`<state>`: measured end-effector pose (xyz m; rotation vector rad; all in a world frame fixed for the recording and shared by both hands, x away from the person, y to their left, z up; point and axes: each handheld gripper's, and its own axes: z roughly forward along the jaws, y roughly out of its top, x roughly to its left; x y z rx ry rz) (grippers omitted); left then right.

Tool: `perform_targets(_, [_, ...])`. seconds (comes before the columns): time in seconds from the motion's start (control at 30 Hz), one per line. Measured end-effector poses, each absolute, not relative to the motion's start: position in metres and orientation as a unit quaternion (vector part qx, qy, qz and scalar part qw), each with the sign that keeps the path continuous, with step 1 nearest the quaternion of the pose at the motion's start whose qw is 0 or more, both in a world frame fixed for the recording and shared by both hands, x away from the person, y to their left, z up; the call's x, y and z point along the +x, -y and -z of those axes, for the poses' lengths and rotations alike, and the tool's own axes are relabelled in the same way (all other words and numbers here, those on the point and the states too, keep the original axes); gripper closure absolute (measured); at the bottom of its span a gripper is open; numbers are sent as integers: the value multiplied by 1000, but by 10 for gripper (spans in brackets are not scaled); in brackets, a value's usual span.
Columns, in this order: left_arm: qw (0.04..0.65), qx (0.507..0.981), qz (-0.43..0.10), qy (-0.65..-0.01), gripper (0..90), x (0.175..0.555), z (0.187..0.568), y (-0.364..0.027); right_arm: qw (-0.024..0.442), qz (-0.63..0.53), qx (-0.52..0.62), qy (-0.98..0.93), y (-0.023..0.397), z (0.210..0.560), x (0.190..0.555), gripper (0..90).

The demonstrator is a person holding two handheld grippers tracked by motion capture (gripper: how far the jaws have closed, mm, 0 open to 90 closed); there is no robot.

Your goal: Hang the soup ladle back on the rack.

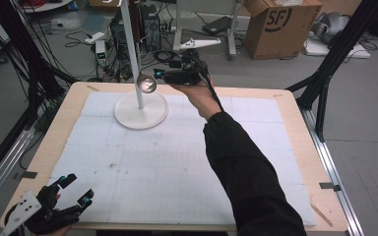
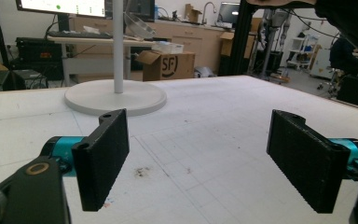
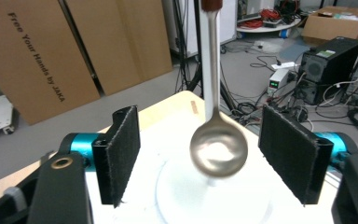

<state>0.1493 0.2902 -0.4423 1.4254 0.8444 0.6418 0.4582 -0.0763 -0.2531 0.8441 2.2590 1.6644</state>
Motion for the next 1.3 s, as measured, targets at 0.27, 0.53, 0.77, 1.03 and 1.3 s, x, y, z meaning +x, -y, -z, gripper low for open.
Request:
perform_targets(0.27, [629, 626, -281, -365, 215, 152, 442, -287, 94, -585, 286, -753, 106, 272, 416, 242])
perform_targets(0.53, [631, 627, -280, -361, 212, 156, 442, -284, 104, -581, 298, -750, 131, 292, 386, 220])
perform_targets(0.77, [631, 633, -274, -354, 210, 161, 442, -280, 108, -580, 293, -752, 147, 304, 358, 220])
perform_targets(1.03, [633, 635, -270, -352, 205, 163, 443, -278, 111, -587, 288, -748, 164, 316, 331, 210])
perform_targets(1.3, [635, 635, -265, -351, 204, 162, 443, -277, 133, -594, 300, -734, 195, 341, 305, 196])
